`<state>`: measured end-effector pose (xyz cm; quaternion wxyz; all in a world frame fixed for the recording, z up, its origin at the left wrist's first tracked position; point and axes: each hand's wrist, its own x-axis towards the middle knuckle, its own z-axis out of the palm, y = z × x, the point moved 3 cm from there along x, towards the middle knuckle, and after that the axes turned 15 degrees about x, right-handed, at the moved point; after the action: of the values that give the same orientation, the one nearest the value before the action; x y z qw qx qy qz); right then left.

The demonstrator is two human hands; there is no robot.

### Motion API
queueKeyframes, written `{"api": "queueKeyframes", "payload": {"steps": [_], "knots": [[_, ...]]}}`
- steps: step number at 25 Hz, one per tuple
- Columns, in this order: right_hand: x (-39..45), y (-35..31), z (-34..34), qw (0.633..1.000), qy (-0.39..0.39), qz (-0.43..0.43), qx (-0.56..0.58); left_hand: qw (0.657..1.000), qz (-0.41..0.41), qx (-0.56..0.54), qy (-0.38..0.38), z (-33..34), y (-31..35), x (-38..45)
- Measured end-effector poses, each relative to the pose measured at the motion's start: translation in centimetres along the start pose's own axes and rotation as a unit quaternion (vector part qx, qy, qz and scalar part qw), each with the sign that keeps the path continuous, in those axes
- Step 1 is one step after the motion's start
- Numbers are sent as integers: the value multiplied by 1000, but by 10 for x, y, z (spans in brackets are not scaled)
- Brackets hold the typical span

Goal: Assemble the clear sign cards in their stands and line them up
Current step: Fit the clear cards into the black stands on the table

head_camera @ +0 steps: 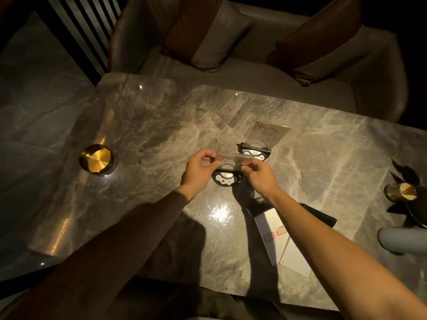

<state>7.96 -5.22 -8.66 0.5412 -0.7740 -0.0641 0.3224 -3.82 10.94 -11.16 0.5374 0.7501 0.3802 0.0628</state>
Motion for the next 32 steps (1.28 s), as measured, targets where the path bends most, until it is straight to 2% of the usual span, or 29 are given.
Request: {"api": "queueKeyframes", "payload": {"steps": [5,7,11,15,17,18,20,21,23,25,27,29,32], "knots": [[-9,7,-11,998,-63,14,-4,998,-44,5,-40,12,-5,-11],[-19,11,-22,998,-63,30,0,995,-77,42,-57,22,-11,-19],[-43,19,-68,999,-32,22,-32,987,-124,96,-42,56,-7,-52],[-73,39,-127,996,17,-10,-81,979,-61,94,-173,121,18,-90],[-90,55,-148,991,29,-28,-127,969,2,154,-196,146,26,-103],[-96,66,-158,983,31,-38,-176,955,45,225,-187,158,29,-107],[-112,90,-172,962,33,-21,-271,899,138,398,-119,175,41,-119],[-120,102,-177,954,34,-5,-298,876,178,440,-88,181,49,-127],[-136,123,-187,947,48,20,-317,868,219,432,-106,201,58,-141],[-152,142,-194,948,70,43,-308,896,152,373,-187,225,52,-151],[-165,156,-196,951,77,59,-292,901,55,348,-254,245,39,-162],[-170,164,-198,957,67,68,-274,899,16,342,-274,258,31,-171],[-170,175,-193,974,46,106,-197,925,-32,270,-265,263,27,-174]]}}
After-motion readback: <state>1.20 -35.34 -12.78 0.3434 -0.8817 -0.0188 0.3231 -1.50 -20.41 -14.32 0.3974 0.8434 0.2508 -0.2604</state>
